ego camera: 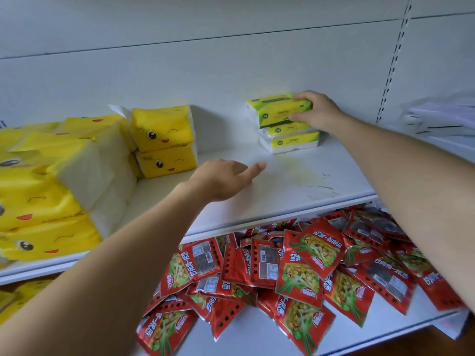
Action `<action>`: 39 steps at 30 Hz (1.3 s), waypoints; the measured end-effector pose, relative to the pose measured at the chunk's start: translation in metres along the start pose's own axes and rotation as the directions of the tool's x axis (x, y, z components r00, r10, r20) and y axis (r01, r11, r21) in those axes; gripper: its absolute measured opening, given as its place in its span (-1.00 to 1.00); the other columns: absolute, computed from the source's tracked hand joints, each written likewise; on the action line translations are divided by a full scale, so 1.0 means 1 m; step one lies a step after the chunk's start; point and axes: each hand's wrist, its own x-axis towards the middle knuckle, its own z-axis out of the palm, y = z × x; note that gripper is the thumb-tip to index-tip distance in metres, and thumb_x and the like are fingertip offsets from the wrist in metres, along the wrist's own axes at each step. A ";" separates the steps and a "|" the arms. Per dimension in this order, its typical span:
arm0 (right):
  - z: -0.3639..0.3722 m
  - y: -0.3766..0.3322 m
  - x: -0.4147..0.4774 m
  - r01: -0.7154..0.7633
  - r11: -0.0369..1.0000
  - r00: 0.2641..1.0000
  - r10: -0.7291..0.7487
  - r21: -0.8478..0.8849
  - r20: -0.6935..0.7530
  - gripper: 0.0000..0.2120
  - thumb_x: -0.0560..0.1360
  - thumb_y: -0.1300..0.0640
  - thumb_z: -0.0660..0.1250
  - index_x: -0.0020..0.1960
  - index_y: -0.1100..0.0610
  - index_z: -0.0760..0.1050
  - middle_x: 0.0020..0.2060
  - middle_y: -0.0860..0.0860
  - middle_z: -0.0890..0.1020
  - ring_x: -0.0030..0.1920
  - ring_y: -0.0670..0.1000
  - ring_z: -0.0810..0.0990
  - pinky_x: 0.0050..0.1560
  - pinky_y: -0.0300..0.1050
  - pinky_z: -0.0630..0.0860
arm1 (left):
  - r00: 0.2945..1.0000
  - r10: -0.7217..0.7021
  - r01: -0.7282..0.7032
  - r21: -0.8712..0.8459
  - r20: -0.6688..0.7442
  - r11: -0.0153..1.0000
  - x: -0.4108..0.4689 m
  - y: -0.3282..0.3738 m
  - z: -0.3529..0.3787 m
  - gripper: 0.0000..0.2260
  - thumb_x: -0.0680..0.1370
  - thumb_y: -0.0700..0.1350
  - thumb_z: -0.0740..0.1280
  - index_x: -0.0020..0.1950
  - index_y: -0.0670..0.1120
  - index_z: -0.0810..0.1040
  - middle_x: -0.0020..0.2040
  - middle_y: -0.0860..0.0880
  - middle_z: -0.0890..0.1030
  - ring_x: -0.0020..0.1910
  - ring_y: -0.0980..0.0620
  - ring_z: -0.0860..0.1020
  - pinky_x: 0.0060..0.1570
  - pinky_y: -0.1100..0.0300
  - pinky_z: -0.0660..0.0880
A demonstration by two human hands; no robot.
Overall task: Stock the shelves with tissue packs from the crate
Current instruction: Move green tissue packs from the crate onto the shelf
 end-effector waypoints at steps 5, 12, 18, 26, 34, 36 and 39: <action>0.008 0.006 0.004 0.028 0.998 0.999 -0.029 -0.061 -0.019 -0.53 0.44 0.08 0.42 0.33 0.02 0.42 0.34 0.04 0.43 0.34 0.03 0.38 0.19 -0.28 0.27 | 1.000 0.024 -0.024 0.014 -0.013 1.000 0.003 -0.001 0.003 -0.33 0.53 0.34 -0.18 0.12 -0.02 0.58 0.16 -0.07 0.59 0.16 -0.13 0.49 0.14 0.06 0.40; 0.002 0.012 -0.004 0.017 0.998 0.976 -0.029 -0.057 -0.214 -0.74 0.49 0.22 0.35 0.17 0.20 0.57 0.14 0.11 0.61 0.15 0.05 0.55 0.04 -0.40 0.30 | 0.999 0.035 -0.033 0.053 -0.036 0.998 0.000 -0.001 0.007 -0.32 0.51 0.36 -0.17 0.11 -0.04 0.56 0.10 -0.09 0.60 0.10 -0.14 0.50 0.07 0.06 0.42; -0.023 0.015 -0.007 0.034 0.991 0.947 -0.072 -0.126 -0.313 -0.78 0.50 0.29 0.26 0.10 0.30 0.59 0.10 0.18 0.62 0.14 0.11 0.57 0.15 -0.30 0.35 | 0.999 0.029 -0.027 0.071 -0.026 0.997 -0.006 0.004 0.006 -0.36 0.52 0.34 -0.14 0.05 -0.07 0.54 0.01 -0.09 0.61 0.03 -0.13 0.51 -0.02 0.08 0.41; -0.007 0.009 -0.017 -0.029 0.994 0.952 -0.003 -0.101 -0.306 -0.68 0.48 0.11 0.35 0.20 0.20 0.53 0.21 0.17 0.50 0.18 0.14 0.50 0.16 -0.13 0.37 | 0.999 0.024 -0.024 0.020 -0.023 1.000 -0.018 0.007 0.012 -0.48 0.55 0.30 -0.04 0.22 0.03 0.50 0.18 -0.02 0.55 0.19 -0.05 0.44 0.07 0.10 0.36; 0.008 0.010 -0.013 -0.108 0.987 0.946 0.066 -0.115 -0.319 -0.54 0.43 0.01 0.41 0.26 0.15 0.43 0.26 0.15 0.41 0.27 0.13 0.42 0.15 -0.04 0.40 | 1.000 0.001 0.000 0.014 -0.022 1.000 -0.019 0.010 0.011 -0.47 0.53 0.33 -0.04 0.19 0.03 0.50 0.17 -0.02 0.55 0.19 -0.02 0.43 0.10 0.07 0.39; 0.011 0.011 -0.013 -0.111 0.988 0.942 0.071 -0.104 -0.329 -0.53 0.43 0.01 0.41 0.26 0.15 0.42 0.27 0.15 0.39 0.29 0.15 0.39 0.18 -0.03 0.38 | 0.999 -0.004 0.004 0.019 -0.034 1.000 -0.019 0.011 0.011 -0.48 0.53 0.32 -0.03 0.19 0.03 0.50 0.15 -0.02 0.54 0.18 -0.03 0.43 0.05 0.09 0.38; 0.008 0.010 -0.018 -0.085 0.991 0.932 0.043 -0.101 -0.360 -0.49 0.43 0.00 0.41 0.30 0.13 0.38 0.30 0.14 0.32 0.32 0.15 0.32 0.27 -0.06 0.29 | 0.999 -0.019 0.020 0.021 -0.028 1.000 -0.016 0.010 0.009 -0.48 0.54 0.31 -0.04 0.19 0.02 0.49 0.14 -0.03 0.54 0.16 -0.03 0.43 -0.01 0.11 0.35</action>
